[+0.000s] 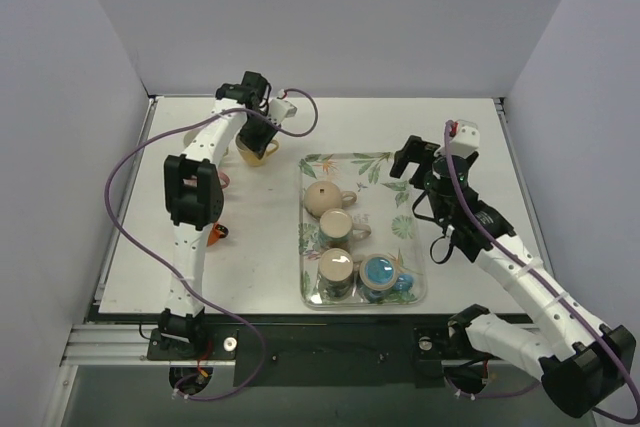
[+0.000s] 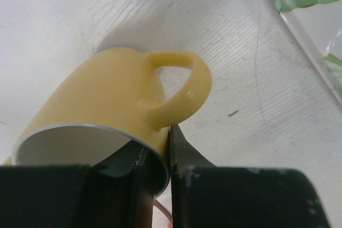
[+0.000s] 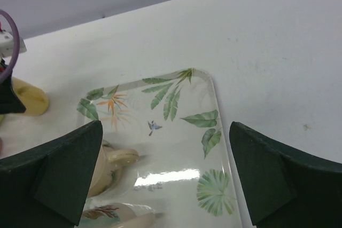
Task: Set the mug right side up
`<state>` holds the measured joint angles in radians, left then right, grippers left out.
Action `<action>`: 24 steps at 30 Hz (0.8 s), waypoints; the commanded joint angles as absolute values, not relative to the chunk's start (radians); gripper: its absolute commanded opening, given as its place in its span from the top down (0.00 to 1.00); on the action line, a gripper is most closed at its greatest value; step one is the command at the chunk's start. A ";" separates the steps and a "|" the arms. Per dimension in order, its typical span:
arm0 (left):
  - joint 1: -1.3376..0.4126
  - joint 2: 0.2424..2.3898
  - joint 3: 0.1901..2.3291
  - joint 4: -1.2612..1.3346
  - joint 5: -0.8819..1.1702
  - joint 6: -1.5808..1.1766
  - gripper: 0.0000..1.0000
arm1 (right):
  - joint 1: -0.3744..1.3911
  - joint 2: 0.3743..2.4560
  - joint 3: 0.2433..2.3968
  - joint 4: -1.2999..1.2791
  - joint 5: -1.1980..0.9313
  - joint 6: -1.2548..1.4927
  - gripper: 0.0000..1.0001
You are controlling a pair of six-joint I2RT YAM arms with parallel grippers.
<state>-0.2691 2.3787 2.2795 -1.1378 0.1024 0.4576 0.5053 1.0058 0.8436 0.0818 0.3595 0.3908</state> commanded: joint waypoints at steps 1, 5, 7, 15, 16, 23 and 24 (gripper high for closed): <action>-0.256 2.382 2.365 -1.172 0.117 0.477 0.79 | 0.473 0.963 0.844 0.052 0.362 0.495 0.03; -0.253 2.333 2.365 -1.138 0.123 0.471 0.48 | 0.446 1.017 0.939 -0.195 0.391 0.700 0.24; -0.253 2.287 2.365 -1.123 0.127 0.471 0.39 | 0.437 1.044 0.983 -0.305 0.361 0.777 0.27; -0.253 2.080 2.269 -1.098 0.227 0.466 0.27 | 0.414 1.048 0.839 -0.241 0.042 1.261 0.34; -0.253 2.054 2.246 -1.083 0.245 0.466 0.27 | 0.414 1.057 0.816 -0.186 -0.041 1.316 0.37; -0.253 1.835 1.918 -0.944 0.278 0.474 0.26 | 0.499 1.106 0.745 -0.089 -0.156 1.539 0.37; -0.255 1.810 1.875 -0.922 0.272 0.477 0.26 | 0.509 1.120 0.752 -0.090 -0.176 1.542 0.37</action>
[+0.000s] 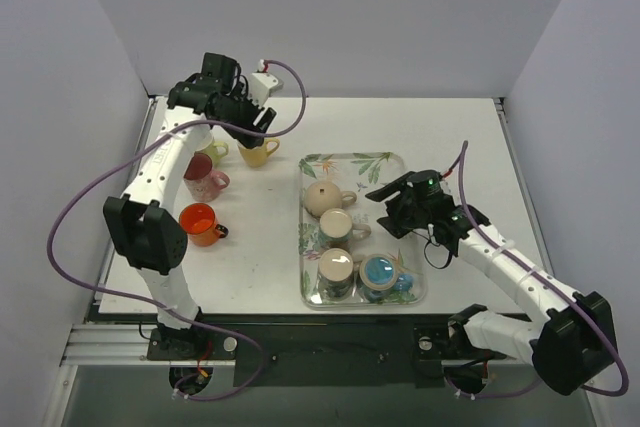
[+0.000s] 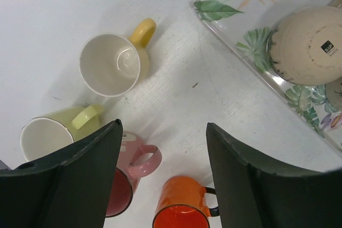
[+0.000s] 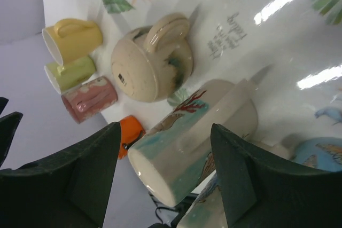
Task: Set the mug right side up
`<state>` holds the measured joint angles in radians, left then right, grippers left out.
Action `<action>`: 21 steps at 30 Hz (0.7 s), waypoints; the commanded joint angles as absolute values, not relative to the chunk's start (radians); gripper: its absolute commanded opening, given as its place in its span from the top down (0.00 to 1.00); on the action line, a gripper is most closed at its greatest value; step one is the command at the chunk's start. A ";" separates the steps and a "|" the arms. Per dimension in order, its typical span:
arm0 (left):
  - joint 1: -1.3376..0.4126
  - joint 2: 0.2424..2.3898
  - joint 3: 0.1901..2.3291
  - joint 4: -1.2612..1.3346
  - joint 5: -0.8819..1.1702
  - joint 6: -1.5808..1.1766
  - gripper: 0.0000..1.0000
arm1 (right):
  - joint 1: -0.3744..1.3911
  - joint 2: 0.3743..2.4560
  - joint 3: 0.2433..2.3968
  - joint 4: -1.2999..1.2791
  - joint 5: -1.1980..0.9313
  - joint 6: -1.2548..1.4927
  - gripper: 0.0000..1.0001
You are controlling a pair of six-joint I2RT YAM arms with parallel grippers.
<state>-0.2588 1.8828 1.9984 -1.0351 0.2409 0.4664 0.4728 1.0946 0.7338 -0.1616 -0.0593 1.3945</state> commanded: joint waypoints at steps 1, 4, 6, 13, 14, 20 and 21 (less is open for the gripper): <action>-0.255 1.801 1.861 -0.913 0.267 0.479 0.26 | 0.515 1.126 0.765 -0.109 -0.169 1.540 0.37; -0.255 1.767 1.804 -0.885 0.262 0.485 0.26 | 0.526 1.172 0.791 -0.150 -0.192 1.543 0.37; -0.255 1.756 1.786 -0.879 0.262 0.488 0.26 | 0.519 1.199 0.802 -0.170 -0.233 1.536 0.36; -0.255 1.744 1.756 -0.857 0.261 0.492 0.26 | 0.543 1.218 0.772 -0.233 -0.245 1.574 0.38; -0.255 1.746 1.759 -0.857 0.262 0.492 0.26 | 0.548 1.216 0.762 -0.230 -0.245 1.578 0.38; -0.256 1.753 1.766 -0.859 0.265 0.491 0.26 | 0.557 1.218 0.683 -0.172 -0.242 1.637 0.41; -0.256 1.753 1.766 -0.859 0.265 0.491 0.26 | 0.558 1.223 0.664 -0.160 -0.247 1.652 0.41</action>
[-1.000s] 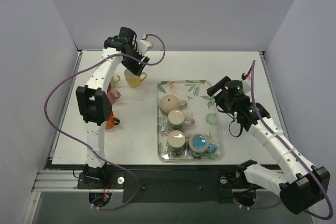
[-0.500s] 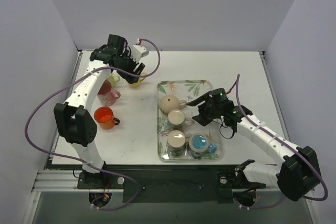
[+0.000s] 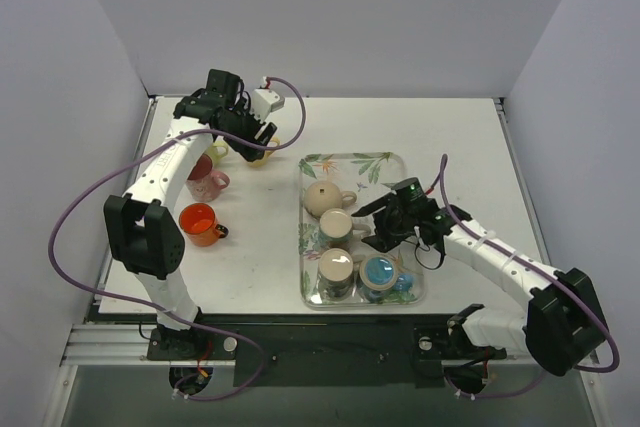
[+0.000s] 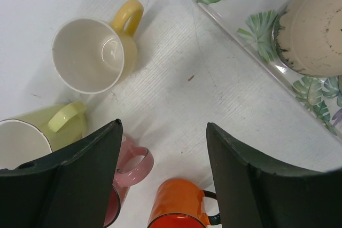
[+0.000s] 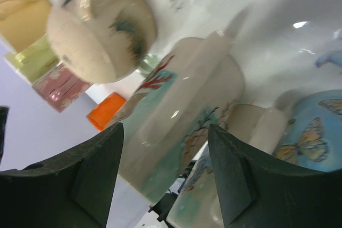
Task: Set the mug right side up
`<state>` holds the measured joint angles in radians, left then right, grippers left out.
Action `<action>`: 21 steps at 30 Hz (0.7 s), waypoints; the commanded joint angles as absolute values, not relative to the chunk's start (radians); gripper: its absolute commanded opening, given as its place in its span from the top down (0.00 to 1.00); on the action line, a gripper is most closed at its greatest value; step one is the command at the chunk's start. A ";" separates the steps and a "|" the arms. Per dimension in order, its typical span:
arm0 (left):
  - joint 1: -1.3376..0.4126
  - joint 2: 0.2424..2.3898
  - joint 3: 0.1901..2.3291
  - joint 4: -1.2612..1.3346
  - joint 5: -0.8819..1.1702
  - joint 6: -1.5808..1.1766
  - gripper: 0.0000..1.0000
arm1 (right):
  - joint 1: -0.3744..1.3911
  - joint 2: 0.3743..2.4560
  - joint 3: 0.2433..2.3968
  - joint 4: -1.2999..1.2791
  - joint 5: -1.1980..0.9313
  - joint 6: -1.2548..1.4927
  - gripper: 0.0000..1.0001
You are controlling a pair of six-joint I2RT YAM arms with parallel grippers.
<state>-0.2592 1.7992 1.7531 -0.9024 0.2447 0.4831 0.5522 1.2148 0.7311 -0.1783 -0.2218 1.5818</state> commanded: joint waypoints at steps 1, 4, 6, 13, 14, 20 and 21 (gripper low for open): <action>-0.258 1.752 1.764 -0.859 0.265 0.492 0.26 | 0.560 1.226 0.660 -0.150 -0.242 1.655 0.41; -0.259 1.753 1.763 -0.854 0.267 0.491 0.26 | 0.543 1.256 0.658 -0.134 -0.224 1.646 0.46; -0.261 1.755 1.764 -0.853 0.270 0.486 0.26 | 0.528 1.293 0.672 -0.109 -0.227 1.632 0.48; -0.265 1.744 1.755 -0.848 0.256 0.497 0.26 | 0.517 1.468 0.690 0.057 -0.314 1.654 0.77; -0.265 1.741 1.755 -0.850 0.253 0.499 0.26 | 0.514 1.473 0.687 0.072 -0.321 1.652 0.84; -0.270 1.733 1.759 -0.859 0.262 0.500 0.26 | 0.514 1.408 0.718 -0.056 -0.220 1.577 1.00; -0.275 1.733 1.763 -0.859 0.265 0.500 0.26 | 0.512 1.381 0.724 -0.069 -0.206 1.556 1.00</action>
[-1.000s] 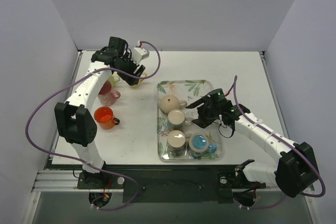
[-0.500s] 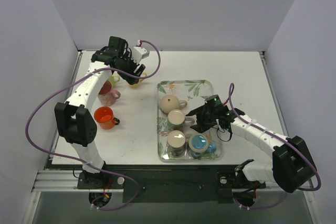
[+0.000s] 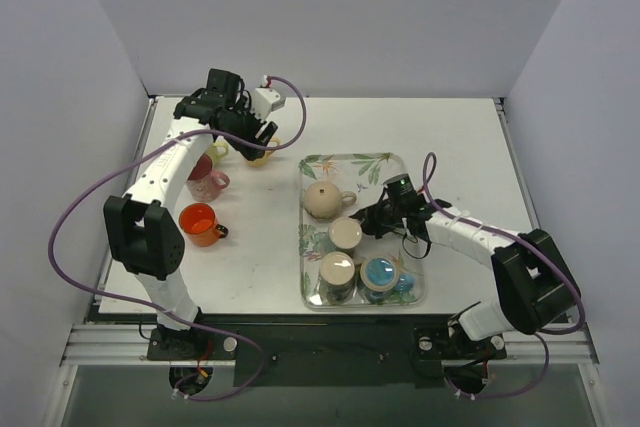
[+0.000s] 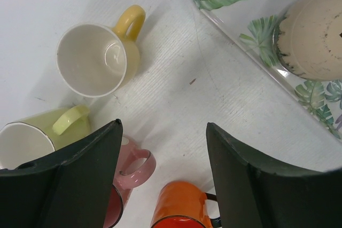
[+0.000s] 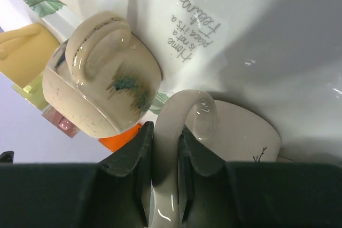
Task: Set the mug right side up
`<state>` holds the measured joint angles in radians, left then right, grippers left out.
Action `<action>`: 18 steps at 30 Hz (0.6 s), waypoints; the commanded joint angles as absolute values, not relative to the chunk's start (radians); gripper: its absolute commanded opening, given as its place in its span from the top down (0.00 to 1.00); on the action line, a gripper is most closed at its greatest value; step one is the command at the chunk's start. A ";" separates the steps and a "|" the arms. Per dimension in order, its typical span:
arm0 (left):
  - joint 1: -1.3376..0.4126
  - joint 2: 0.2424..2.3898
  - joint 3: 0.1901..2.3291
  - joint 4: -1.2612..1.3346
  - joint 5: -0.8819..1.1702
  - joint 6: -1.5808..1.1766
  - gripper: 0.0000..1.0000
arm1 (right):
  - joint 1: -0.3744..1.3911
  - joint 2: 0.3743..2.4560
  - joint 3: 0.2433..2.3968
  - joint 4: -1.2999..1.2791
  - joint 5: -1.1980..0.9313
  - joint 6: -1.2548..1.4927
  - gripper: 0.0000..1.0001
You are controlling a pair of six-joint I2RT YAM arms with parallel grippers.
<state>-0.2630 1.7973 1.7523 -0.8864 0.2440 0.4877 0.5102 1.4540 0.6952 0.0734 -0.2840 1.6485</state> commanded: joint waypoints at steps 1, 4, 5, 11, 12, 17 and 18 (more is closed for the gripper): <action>-0.276 1.733 1.761 -0.861 0.265 0.499 0.26 | 0.512 1.370 0.729 -0.093 -0.192 1.542 1.00; -0.290 1.732 1.770 -0.867 0.265 0.500 0.26 | 0.512 1.328 0.755 -0.101 -0.178 1.452 1.00; -0.291 1.732 1.772 -0.868 0.267 0.500 0.26 | 0.512 1.322 0.765 -0.113 -0.167 1.430 1.00; -0.314 1.732 1.793 -0.894 0.265 0.503 0.26 | 0.549 1.261 0.854 -0.095 -0.020 1.081 1.00; -0.318 1.730 1.798 -0.894 0.267 0.503 0.26 | 0.558 1.252 0.873 -0.091 0.054 1.039 1.00; -0.321 1.718 1.802 -0.904 0.271 0.508 0.26 | 0.592 1.137 0.763 0.124 0.123 0.818 1.00; -0.321 1.718 1.804 -0.904 0.273 0.508 0.26 | 0.592 1.120 0.741 0.214 0.109 0.802 1.00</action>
